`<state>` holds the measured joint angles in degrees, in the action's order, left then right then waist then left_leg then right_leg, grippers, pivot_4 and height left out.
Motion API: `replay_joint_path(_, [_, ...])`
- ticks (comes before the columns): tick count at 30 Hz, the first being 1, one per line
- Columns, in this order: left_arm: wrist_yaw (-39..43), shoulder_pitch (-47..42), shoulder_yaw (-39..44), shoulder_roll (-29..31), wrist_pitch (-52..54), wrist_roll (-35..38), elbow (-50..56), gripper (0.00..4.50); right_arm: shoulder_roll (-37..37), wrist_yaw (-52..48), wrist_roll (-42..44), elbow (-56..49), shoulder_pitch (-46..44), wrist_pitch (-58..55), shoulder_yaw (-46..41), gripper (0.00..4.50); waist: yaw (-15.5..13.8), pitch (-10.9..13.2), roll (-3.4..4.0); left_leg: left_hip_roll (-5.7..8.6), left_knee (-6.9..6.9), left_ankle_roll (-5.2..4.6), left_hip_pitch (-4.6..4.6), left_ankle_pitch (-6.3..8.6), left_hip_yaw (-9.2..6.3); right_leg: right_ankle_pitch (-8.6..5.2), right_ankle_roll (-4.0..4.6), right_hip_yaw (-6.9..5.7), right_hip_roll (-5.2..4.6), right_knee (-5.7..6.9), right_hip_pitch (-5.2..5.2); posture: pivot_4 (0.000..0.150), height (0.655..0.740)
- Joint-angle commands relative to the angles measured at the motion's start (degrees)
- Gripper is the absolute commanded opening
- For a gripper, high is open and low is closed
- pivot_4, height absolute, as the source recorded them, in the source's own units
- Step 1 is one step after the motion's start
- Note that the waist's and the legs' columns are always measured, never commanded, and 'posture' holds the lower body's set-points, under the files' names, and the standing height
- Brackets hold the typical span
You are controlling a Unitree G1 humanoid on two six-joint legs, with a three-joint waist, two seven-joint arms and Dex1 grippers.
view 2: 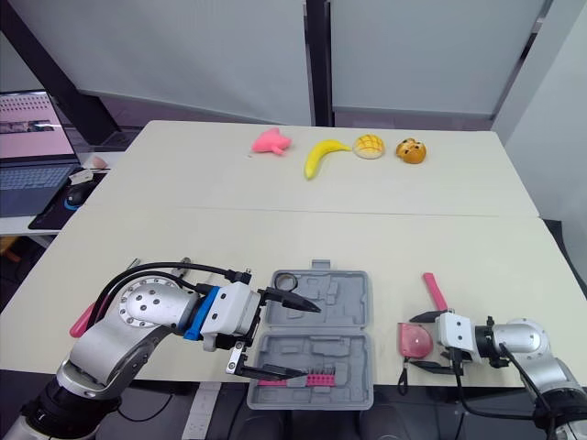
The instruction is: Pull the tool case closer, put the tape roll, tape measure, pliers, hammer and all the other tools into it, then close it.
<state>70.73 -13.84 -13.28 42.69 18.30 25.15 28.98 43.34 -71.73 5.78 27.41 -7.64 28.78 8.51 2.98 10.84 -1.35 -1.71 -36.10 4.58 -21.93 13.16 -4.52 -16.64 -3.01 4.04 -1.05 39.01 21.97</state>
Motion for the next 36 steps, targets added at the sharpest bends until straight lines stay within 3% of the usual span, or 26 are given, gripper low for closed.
replay_joint_path(1, [0.21, 0.06, 0.43, 0.54, -1.19, -0.19, 0.88, 4.5, -0.16, 0.84, 0.47, 0.39, -0.1, 0.31, -0.92, 4.29, 0.0, 0.0, 0.0, 0.0, 0.0, 0.0, 0.0, 0.0, 0.0, 0.0, 0.0, 0.0, 0.0, 0.0, 0.0, 0.15, 0.74])
replay_joint_path(6, [0.14, -0.18, 0.31, 0.4, -1.2, -0.29, 0.72, 4.5, -0.15, 1.06, 0.89, 0.64, -0.26, 0.21, -1.12, 3.14, 0.0, 0.0, 0.0, 0.0, 0.0, 0.0, 0.01, 0.0, 0.0, 0.0, 0.0, 0.0, 0.0, 0.0, -0.01, 0.15, 0.74])
replay_joint_path(13, [0.04, -0.35, 0.2, -0.08, -1.91, -0.85, -0.07, 4.5, 0.87, 0.67, 1.62, 0.04, 0.11, 0.17, -2.18, 3.14, -0.01, 0.0, 0.0, 0.0, 0.0, 0.0, 0.02, 0.0, 0.0, 0.0, 0.0, 0.0, 0.0, 0.0, -0.02, 0.15, 0.74])
replay_joint_path(16, [-0.79, -0.25, 1.48, -0.31, -2.02, -0.3, -0.3, 4.5, 3.12, 0.86, 2.06, -5.06, 0.43, -3.47, -3.25, 3.14, -0.04, 0.02, 0.03, 0.0, 0.0, 0.0, 0.01, 0.0, 0.0, 0.0, 0.0, 0.0, 0.0, 0.0, -0.02, 0.15, 0.74])
replay_joint_path(20, [-2.18, 0.93, 3.99, -0.2, -1.11, 1.54, -0.18, 4.5, 5.55, 1.96, 1.88, -14.59, 0.33, -11.47, -3.66, 3.14, 0.11, 0.02, 0.04, 0.0, 0.0, 0.0, 0.03, 0.0, 0.0, 0.0, 0.0, 0.0, 0.0, 0.01, -0.02, 0.15, 0.74])
replay_joint_path(26, [-5.86, 5.24, 10.28, 0.55, 1.72, 4.8, 0.9, 4.5, 7.51, 4.05, -0.95, -36.66, -10.41, -42.96, 0.58, 3.14, 0.39, 0.02, 0.11, -0.03, 0.01, 0.0, 0.02, 0.0, -0.02, -0.01, -0.01, -0.01, 0.01, 0.04, 0.02, 0.15, 0.74])
replay_joint_path(36, [-9.26, 8.92, 14.58, 0.54, 3.21, 6.13, 0.45, 4.5, 4.29, 3.91, -11.62, -44.1, -23.84, -59.46, 15.94, 3.14, -1.07, 0.03, 0.09, 0.02, 0.01, 0.02, -0.33, 0.01, -0.04, -0.01, -0.02, -0.09, -0.06, -0.1, 0.25, 0.15, 0.74])
